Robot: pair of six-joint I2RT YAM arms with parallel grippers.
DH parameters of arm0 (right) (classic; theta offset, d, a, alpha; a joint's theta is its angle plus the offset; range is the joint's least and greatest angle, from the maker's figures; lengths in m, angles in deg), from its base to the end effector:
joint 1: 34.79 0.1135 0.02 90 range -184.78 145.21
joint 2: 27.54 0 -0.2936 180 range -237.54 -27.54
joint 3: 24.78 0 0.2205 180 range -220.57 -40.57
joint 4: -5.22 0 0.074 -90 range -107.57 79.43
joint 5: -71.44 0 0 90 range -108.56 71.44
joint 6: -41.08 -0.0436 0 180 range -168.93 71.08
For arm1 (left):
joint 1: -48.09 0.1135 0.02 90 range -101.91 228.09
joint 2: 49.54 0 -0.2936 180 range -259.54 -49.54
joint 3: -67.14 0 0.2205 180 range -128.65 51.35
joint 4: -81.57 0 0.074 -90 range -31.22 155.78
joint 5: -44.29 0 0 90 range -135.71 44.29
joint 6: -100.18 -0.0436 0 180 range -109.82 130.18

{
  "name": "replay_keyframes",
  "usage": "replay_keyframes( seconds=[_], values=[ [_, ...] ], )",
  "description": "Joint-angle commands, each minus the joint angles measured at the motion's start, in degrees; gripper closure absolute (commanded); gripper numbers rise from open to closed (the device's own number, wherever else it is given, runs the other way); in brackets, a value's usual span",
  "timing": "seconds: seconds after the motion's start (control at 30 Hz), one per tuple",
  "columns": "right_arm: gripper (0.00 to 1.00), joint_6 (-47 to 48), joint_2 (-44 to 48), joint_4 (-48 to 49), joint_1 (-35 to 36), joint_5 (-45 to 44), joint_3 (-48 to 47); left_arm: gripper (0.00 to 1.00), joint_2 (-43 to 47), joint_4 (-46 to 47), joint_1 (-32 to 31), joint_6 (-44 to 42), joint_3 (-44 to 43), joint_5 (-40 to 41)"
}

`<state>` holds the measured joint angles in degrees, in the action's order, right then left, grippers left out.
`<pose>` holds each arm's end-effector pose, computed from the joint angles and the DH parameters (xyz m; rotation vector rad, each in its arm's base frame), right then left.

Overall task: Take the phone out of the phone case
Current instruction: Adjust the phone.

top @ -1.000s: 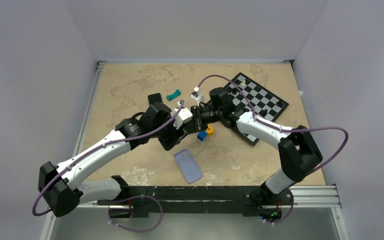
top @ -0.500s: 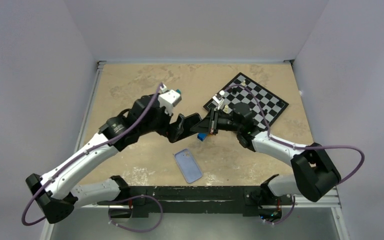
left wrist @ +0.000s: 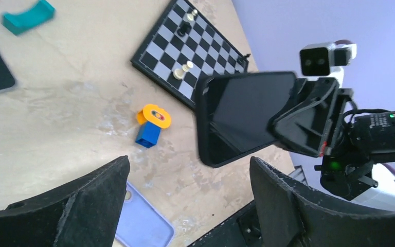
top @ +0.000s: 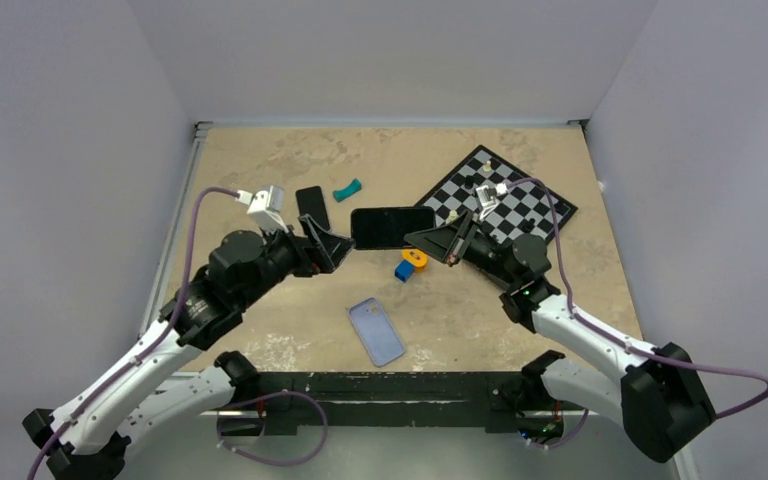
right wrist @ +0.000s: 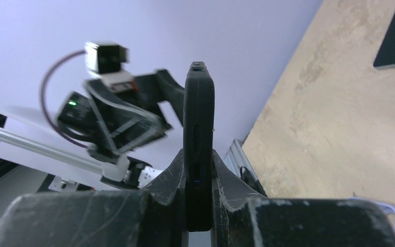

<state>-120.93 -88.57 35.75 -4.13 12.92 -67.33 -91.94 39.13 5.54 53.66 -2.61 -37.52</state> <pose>0.1567 0.1194 0.3237 0.0429 1.6727 1.8032 0.0868 -0.0713 0.3823 -0.1215 1.9290 -0.9076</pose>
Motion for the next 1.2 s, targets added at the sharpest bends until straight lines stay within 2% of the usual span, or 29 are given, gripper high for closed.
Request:
replay_keyframes(
  seconds=[0.0,0.07,0.27,0.37,0.47,0.57,0.67,0.73,0.77,0.8,0.83,0.87,0.9,1.0,1.17],
  values=[
    [1.0,-4.27,3.72,10.7,-0.38,-6.51,1.54,0.2,3.99,23.81,0.26,9.92,11.11,-5.82],
    [1.0,-5.22,3.78,12.68,-0.39,-6.76,2.13,0.28,4.58,30.55,0.27,11.74,14.47,-6.84],
    [1.0,-7.11,1.55,18.47,-0.02,-5.42,2.05,0.33,0.7,44.88,0.27,13.81,18.73,-14.09],
    [1.0,-8.05,0.5,21.19,0.92,-5.59,2.21,0.39,-1.16,53.01,0.2,14.95,20.75,-14.68],
    [1.0,-8.33,-0.17,22.9,2.92,-6.76,2.52,0.55,-3.44,54.8,0.26,15.37,20.07,-14.95],
    [1.0,-8.26,-1.16,25.13,5.32,-8.35,2.89,0.66,-5.66,57.72,0.21,15.78,19.42,-15.69],
    [1.0,-8.49,-2.42,27.92,6.9,-8.85,3.61,0.89,-6.06,58.72,0.2,15.71,19.5,-14.82],
    [1.0,-7.24,-2.54,27.18,7.04,-7.77,4.06,0.98,-5.49,58.22,0.19,14.76,19.38,-14.99],
    [0.98,-5.78,-2.3,25.79,6.97,-6.98,4.15,1.0,-4.83,57.22,0.22,13.72,19.27,-15.37],
    [0.87,-3.76,-1.52,23.49,6.83,-5.82,4.11,1.0,-4.06,55.69,0.45,12.6,18.99,-15.84],
    [0.72,-0.59,-0.63,19.5,6.61,-3.74,3.54,1.0,-3.09,53.71,0.78,11.26,18.6,-16.8],
    [0.5,3.34,0.35,13.33,6.23,-2.07,2.23,1.0,-2.18,51.83,1.42,10.09,18.12,-18.35],
    [0.38,7.97,1.13,6.8,5.87,0.13,0.59,1.0,-1.35,49.46,2.49,9.07,17.4,-20.85],
    [0.24,21.64,3.59,-13.18,4.43,5.32,-4.89,1.0,0.04,42.24,7.08,6.07,14.77,-30.37],
    [0.22,31.75,4.97,-24.43,1.1,16.66,-8.44,1.0,-2.75,33.64,12.06,-0.27,7.33,-51.0]
  ],
)
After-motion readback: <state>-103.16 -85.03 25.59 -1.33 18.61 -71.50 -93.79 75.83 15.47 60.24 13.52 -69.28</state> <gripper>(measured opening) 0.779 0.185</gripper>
